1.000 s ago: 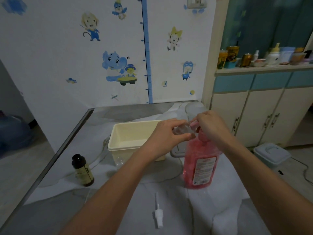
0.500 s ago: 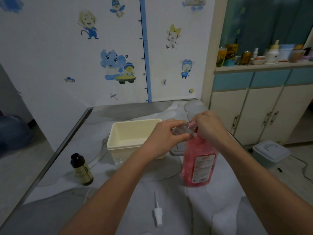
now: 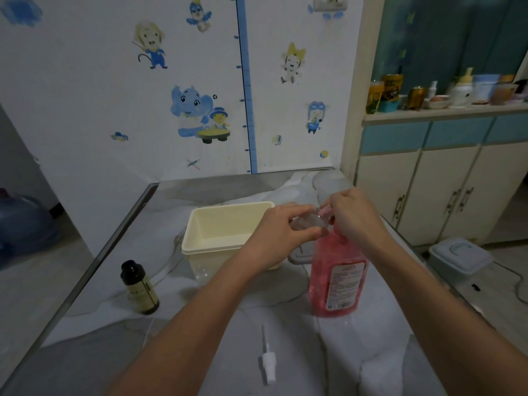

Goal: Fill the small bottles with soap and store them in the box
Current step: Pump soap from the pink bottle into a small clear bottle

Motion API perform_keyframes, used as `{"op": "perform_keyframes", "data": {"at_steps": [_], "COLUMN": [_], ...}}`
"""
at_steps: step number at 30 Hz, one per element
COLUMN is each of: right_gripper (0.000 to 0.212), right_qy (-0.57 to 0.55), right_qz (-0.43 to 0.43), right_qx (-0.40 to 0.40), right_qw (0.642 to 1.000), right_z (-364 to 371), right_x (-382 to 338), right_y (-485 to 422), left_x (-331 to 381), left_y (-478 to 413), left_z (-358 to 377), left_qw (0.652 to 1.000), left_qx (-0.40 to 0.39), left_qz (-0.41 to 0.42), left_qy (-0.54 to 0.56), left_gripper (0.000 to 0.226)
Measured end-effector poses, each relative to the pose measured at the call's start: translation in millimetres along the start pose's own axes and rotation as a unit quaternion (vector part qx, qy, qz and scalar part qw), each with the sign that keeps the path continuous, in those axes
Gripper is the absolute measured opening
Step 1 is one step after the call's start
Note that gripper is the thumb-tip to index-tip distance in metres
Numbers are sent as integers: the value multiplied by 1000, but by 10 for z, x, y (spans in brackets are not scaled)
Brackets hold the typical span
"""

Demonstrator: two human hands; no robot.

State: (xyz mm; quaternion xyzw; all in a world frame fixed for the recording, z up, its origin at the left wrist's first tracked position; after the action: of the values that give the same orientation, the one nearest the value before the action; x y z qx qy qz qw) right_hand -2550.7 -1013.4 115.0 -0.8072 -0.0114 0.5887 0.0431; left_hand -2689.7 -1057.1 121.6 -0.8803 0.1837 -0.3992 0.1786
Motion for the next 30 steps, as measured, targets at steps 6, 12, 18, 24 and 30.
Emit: {"op": "perform_keyframes", "data": {"at_steps": [6,12,18,24,30], "right_gripper": [17,26,33,28,27], "right_qy": [59,35,45,7,-6], "right_qz": [-9,-9,-35,8,6], "right_qx": [-36,-28,0,-33,-26], "right_qw": [998,999,998,999,1000], "right_z": [29,-2,-9,12,-9], "right_x": [-97,-136,-82,-31,-87], "right_y": [5,-18,37,10,-34], "left_x": [68,57,-16,51,63], "left_y": [-20,-58,-10,-14,-52], "left_z": [-50,-71,6,-33,-70], "left_qw": [1000,1000,1000,1000,1000], "left_qx": [-6,-11,-5,-7,-12], "left_qz": [4,-3,-10,-2,-3], "left_qy": [12,10,13,8,4], "left_gripper": [37,42,40,39,44]}}
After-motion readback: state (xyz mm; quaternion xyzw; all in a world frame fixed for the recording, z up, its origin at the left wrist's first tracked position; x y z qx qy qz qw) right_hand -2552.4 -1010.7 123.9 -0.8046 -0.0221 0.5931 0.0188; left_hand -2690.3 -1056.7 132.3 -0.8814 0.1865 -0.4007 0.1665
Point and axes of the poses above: each hand's wrist, its own y-axis away from the middle knuckle, its own z-axis out of the palm, x = y × z, the point moved 9 cm from there along -y, towards the middle knuckle, and after that the axes turned 5 degrees about -y, right-handed, at the moved point
